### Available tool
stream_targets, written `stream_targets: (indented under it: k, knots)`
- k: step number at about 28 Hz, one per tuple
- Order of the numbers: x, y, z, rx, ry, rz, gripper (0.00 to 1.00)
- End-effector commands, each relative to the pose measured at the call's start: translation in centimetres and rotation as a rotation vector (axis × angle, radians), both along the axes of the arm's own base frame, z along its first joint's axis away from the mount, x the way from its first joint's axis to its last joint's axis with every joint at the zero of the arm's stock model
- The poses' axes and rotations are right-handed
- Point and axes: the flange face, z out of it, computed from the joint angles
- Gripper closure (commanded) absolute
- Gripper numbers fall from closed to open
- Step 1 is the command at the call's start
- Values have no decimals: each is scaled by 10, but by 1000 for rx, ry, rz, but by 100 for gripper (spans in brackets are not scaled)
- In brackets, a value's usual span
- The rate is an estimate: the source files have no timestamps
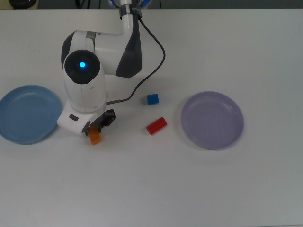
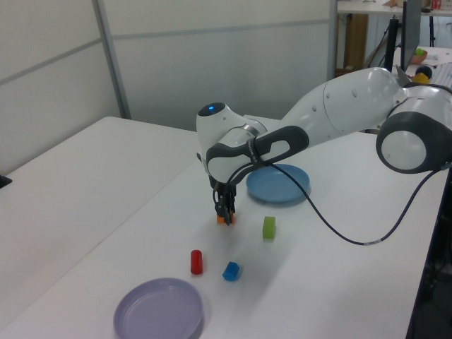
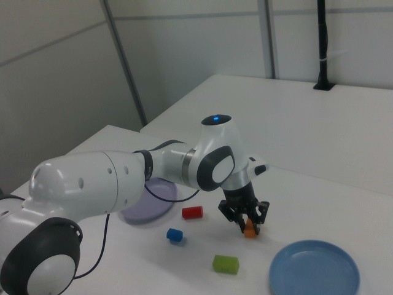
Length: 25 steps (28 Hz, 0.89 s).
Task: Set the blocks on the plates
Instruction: 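Close the gripper on the orange block, then carry the orange block onto the blue plate and release it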
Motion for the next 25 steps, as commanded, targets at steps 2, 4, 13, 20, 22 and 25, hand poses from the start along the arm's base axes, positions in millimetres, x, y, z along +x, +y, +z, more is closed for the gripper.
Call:
stream_targets:
  k: [2,4,13,20,22,25]
  knots:
    - [2,-1,5,-25,-19,23,87]
    - [1,-1,11,-23,-24,20,90]
    - [-31,-77,103,15,-47,-128,91]
    - [-54,-152,94,12,-26,-205,90]
    - [-60,-168,84,14,-10,-209,90]
    - [-64,-180,68,15,16,-201,87]
